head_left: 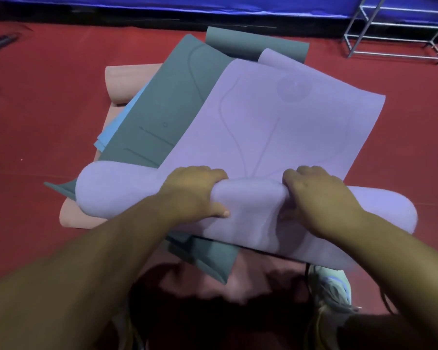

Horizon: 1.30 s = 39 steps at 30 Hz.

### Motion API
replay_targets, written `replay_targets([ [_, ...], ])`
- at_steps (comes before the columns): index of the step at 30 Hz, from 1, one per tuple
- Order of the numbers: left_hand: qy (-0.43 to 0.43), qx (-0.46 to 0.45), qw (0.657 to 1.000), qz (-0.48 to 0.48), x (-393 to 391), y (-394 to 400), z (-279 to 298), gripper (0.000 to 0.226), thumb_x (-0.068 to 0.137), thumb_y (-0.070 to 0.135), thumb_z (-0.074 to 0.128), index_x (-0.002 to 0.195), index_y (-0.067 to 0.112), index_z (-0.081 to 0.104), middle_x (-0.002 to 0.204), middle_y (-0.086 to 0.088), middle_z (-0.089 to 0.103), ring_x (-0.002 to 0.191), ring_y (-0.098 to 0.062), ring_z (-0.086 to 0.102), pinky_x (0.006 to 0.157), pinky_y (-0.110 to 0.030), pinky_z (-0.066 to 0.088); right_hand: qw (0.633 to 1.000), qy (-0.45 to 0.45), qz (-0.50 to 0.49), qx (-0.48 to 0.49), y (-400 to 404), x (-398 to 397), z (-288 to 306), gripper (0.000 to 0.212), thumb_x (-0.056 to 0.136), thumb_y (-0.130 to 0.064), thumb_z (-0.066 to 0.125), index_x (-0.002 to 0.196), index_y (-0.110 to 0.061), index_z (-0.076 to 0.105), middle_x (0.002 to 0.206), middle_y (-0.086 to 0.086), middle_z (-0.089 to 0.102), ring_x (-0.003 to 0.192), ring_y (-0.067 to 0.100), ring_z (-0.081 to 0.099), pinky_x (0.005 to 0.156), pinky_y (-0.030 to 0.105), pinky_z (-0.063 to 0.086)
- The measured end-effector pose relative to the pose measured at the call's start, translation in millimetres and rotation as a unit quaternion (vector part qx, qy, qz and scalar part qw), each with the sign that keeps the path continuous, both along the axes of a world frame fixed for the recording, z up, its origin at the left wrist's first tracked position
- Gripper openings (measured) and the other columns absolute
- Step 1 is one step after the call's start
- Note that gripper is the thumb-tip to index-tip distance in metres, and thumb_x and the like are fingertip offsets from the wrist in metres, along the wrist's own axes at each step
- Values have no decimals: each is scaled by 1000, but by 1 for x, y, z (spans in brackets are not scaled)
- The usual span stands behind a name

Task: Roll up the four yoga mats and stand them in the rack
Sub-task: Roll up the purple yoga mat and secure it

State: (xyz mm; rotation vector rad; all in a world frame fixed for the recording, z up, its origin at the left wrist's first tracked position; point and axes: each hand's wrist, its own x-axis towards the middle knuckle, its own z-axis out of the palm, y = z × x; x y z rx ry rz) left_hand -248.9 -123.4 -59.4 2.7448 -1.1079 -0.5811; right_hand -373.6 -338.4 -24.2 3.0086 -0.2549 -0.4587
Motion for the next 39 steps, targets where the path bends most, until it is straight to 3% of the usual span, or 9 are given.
replay_targets([
  [4,-17,41,998,-32,-16,-10,-1,46,80,69,66,94,30,46,104,9,61,104,-19,56,74,-32,32,996,29,28,74,4,-2,0,81,71,-72,71,132,-29,40,120,-1,51,113,26,51,84,40,46],
  [6,-33,60,996,-61,-22,-15,-2,45,81,67,66,88,30,41,97,8,59,102,-20,57,74,-33,36,989,50,35,131,13,-3,-6,78,76,-74,64,138,-32,40,121,-3,54,114,26,52,89,40,47],
  [12,-49,50,995,-73,-25,-22,-5,45,79,67,69,87,31,42,95,7,41,99,-20,53,72,-34,38,981,11,11,196,25,0,-22,27,92,-43,64,90,-17,55,100,3,48,98,28,50,81,41,48],
  [15,-57,72,994,-63,-26,-24,-3,46,81,67,65,90,29,40,90,6,45,88,-21,53,71,-35,40,986,38,2,160,28,1,-19,23,97,-38,54,89,-21,40,97,5,50,98,31,51,81,41,46],
  [18,-48,78,993,-69,-27,-28,-3,43,84,64,63,86,26,43,82,7,51,80,-20,52,66,-35,39,987,18,5,158,27,2,-24,8,98,-24,50,97,-16,49,104,8,43,101,32,48,84,41,46],
  [25,12,104,991,-87,-20,-27,3,44,76,69,67,86,30,49,87,9,55,88,-18,57,76,-37,49,965,126,-32,229,29,4,-22,28,101,-41,50,85,-21,37,93,1,48,95,27,52,80,39,43],
  [29,-93,81,983,-139,-26,-31,-3,53,79,68,65,109,27,51,104,5,50,97,-21,53,83,-38,43,948,138,-72,279,19,5,-25,29,99,-43,50,78,-26,41,84,-8,51,79,15,51,68,34,37],
  [35,-36,75,992,-99,-33,-30,-8,52,81,64,69,83,25,35,88,5,51,83,-21,48,71,-36,36,965,133,-24,226,18,4,-23,31,96,-50,50,78,-25,43,92,-2,49,91,24,52,79,39,46],
  [39,-12,83,994,-67,-32,-32,-7,47,79,62,73,77,25,43,79,7,54,79,-19,55,64,-33,37,981,72,-10,181,29,0,-22,31,95,-48,51,103,-18,48,103,5,50,101,31,50,88,47,48],
])
